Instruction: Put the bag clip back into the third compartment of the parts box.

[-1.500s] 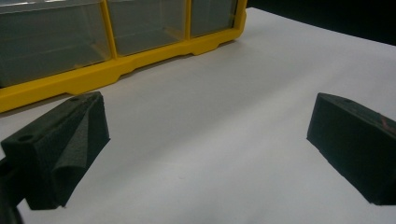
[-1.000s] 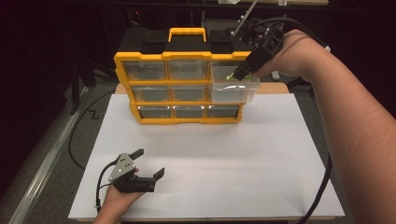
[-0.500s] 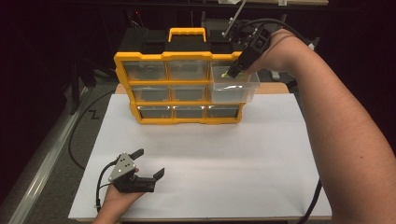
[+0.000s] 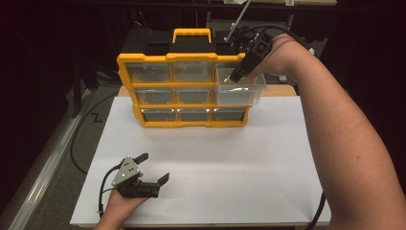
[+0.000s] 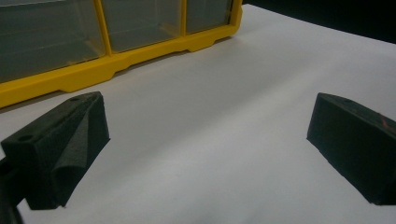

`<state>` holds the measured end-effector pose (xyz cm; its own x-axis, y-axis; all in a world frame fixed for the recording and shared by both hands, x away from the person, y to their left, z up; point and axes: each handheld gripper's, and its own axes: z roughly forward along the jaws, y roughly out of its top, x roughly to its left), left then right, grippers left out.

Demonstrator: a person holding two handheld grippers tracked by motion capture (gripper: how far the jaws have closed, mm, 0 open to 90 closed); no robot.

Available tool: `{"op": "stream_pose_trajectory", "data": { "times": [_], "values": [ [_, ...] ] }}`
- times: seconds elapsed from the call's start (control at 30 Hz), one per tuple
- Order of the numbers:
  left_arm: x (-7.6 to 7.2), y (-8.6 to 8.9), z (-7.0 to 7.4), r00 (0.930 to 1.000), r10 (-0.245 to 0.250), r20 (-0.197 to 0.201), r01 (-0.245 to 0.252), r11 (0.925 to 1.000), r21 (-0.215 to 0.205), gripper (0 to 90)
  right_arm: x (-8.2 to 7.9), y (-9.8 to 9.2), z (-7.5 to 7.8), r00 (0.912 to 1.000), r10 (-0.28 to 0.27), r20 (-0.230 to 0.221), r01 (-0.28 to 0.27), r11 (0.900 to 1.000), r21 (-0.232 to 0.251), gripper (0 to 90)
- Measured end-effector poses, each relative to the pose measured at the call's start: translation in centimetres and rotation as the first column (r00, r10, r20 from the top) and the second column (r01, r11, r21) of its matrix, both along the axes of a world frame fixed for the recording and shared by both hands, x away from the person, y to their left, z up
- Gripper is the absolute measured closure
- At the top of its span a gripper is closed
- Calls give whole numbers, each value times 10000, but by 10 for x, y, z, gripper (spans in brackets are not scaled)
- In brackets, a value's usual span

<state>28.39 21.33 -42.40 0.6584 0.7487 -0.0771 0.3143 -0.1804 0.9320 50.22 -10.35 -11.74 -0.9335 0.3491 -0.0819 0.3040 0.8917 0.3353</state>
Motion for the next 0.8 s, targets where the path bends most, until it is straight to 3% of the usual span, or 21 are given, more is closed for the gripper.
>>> {"op": "stream_pose_trajectory", "data": {
  "times": [0.03, 0.13, 0.23, 0.47, 0.8],
  "values": [
    [0, 0, 0, 10000, 4, -4, -4, 10000, 7, 3, 0, -1, 2, 9999, -49, 113, 49, 10000, 19, 783],
    [0, 0, 0, 10000, 12, 2, -12, 10000, -15, 3, 1, -3, 5, 9994, -141, 308, 130, 9994, 334, 536],
    [0, 0, 0, 10000, 13, 24, -12, 10000, -33, 3, 0, -7, 11, 9989, -378, 282, 364, 9981, 499, 455],
    [2, 0, -1, 10000, -60, -14, 60, 10000, 41, 3, -18, -19, 21, 9989, -427, 170, 425, 9990, 144, 446],
    [2, -1, -1, 10000, 59, 29, -59, 9998, 193, 3, -52, -53, 19, 9969, -785, -73, 784, 9969, -89, 418]
  ]
}}
